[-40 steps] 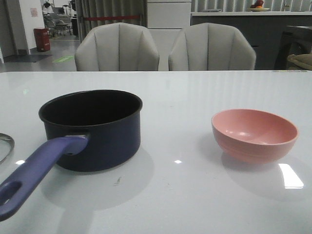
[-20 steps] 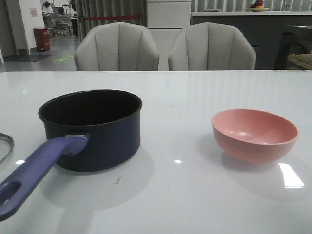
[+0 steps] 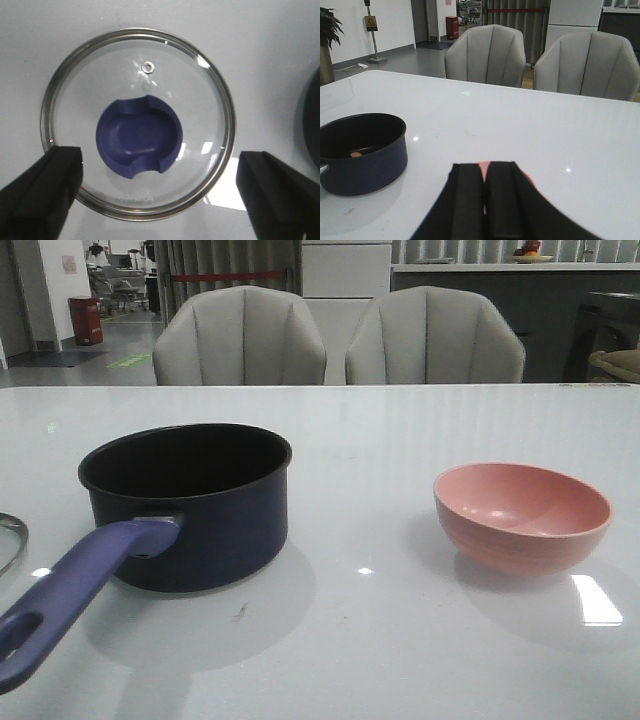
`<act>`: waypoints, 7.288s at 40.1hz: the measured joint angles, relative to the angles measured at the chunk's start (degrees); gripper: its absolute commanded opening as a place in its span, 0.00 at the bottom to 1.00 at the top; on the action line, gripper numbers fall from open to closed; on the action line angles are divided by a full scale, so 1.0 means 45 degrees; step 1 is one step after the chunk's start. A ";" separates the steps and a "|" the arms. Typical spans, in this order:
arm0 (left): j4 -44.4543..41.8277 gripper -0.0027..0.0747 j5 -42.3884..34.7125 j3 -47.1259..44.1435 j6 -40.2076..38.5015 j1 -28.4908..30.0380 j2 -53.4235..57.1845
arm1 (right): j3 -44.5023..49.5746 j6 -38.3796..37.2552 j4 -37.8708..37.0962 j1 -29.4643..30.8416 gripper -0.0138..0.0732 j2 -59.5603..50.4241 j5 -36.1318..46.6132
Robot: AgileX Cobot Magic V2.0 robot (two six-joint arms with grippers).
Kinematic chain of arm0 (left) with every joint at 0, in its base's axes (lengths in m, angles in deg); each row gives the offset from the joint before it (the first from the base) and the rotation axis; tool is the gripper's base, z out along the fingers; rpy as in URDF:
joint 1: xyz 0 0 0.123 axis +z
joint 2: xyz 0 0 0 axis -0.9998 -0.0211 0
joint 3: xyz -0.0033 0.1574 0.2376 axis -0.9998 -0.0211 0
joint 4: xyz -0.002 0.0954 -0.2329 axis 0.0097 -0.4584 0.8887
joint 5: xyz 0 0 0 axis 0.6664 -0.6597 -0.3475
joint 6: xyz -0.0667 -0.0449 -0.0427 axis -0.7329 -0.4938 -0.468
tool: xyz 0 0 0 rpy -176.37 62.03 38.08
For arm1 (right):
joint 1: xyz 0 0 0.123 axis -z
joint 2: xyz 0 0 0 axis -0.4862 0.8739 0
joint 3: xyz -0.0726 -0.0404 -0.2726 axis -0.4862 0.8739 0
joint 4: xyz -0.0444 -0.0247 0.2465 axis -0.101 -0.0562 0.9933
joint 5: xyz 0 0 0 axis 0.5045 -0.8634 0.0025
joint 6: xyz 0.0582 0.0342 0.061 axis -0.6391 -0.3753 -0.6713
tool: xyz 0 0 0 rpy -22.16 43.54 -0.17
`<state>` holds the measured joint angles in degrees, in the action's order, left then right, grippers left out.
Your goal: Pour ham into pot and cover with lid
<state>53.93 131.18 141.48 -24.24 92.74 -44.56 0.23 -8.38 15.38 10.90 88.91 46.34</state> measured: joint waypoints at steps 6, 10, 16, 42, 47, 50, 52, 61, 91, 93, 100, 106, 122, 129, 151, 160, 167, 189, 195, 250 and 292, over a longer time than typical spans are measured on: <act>-0.0107 0.86 0.0629 0.0820 -0.0100 0.0154 -0.0968 | 0.0000 0.0000 0.0000 0.0000 0.32 0.0000 0.0000; -0.0152 0.86 0.0833 0.1143 -0.0119 0.0154 -0.1455 | 0.0000 0.0000 0.0000 0.0000 0.32 0.0000 0.0000; -0.0152 0.86 0.0855 0.1216 -0.0119 0.0154 -0.1938 | 0.0000 0.0000 0.0000 0.0000 0.32 0.0000 0.0000; -0.0413 0.85 0.0832 0.1244 -0.0365 0.0154 -0.3063 | 0.0000 0.0000 0.0000 0.0000 0.32 0.0000 0.0000; -0.0388 0.71 0.0832 0.1244 -0.0365 0.0154 -0.3249 | 0.0000 0.0000 0.0000 0.0000 0.32 0.0000 0.0000; -0.0388 0.58 0.0832 0.1272 -0.0378 0.0154 -0.3376 | 0.0000 0.0000 0.0000 0.0000 0.32 0.0000 0.0000; -0.0351 0.50 0.0809 0.1272 -0.0378 0.0154 -0.3407 | 0.0000 0.0000 0.0000 0.0000 0.32 0.0000 0.0000; -0.0331 0.30 0.0764 0.1299 -0.0398 0.0154 -0.3407 | 0.0000 0.0000 0.0000 0.0000 0.32 0.0000 0.0000; -0.0330 0.27 0.2702 0.3422 -0.0169 0.0069 -0.3156 | 0.0000 0.0000 0.0000 0.0000 0.32 0.0000 0.0000; -0.0239 0.27 0.2904 0.3651 -0.0041 0.0036 -0.2939 | 0.0000 0.0000 0.0000 0.0000 0.32 0.0000 0.0000; 0.0043 0.27 0.3149 0.4339 0.0223 -0.0501 -0.2235 | 0.0000 0.0000 0.0000 0.0000 0.32 0.0000 0.0000; 0.0431 0.27 0.3454 0.4812 0.0317 -0.1252 -0.2158 | 0.0000 0.0000 0.0000 0.0000 0.32 0.0000 0.0000; 0.0274 0.27 0.3664 0.6075 0.0502 -0.4369 -0.2489 | 0.0000 0.0000 0.0000 0.0000 0.32 0.0000 0.0000; 0.0157 0.27 0.4102 0.7227 0.0535 -0.5442 -0.3483 | 0.0000 0.0000 0.0000 0.0000 0.32 0.0000 0.0000; -0.0115 0.27 0.4193 0.8461 0.0563 -0.6516 -0.4946 | 0.0000 0.0000 0.0000 0.0000 0.32 0.0000 0.0000; -0.0192 0.27 0.4193 0.8461 0.0563 -0.6523 -0.4923 | 0.0000 0.0000 0.0000 0.0000 0.32 0.0000 0.0000; -0.0291 0.27 0.4193 0.8371 0.0563 -0.6544 -0.4612 | 0.0000 0.0000 0.0000 0.0000 0.32 0.0000 0.0000; -0.0348 0.29 0.4193 0.7598 0.0563 -0.6544 -0.4330 | 0.0000 0.0000 0.0000 0.0000 0.32 0.0000 0.0000; -0.0370 0.43 0.4193 0.7598 0.0563 -0.6544 -0.4330 | 0.0000 0.0000 0.0000 0.0000 0.32 0.0000 0.0000; -0.1033 0.84 -0.0446 -0.1300 0.0563 -0.6544 0.6557 | 0.0000 0.0000 0.0000 0.0000 0.32 0.0000 -0.0017; -0.1033 0.21 -0.6559 -1.1097 0.0563 -0.6578 1.9466 | 0.0000 0.0000 0.0000 0.0000 0.32 0.0000 -0.0017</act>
<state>49.28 101.66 91.54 -21.71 63.14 43.03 0.23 -8.38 15.38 10.90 88.91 46.27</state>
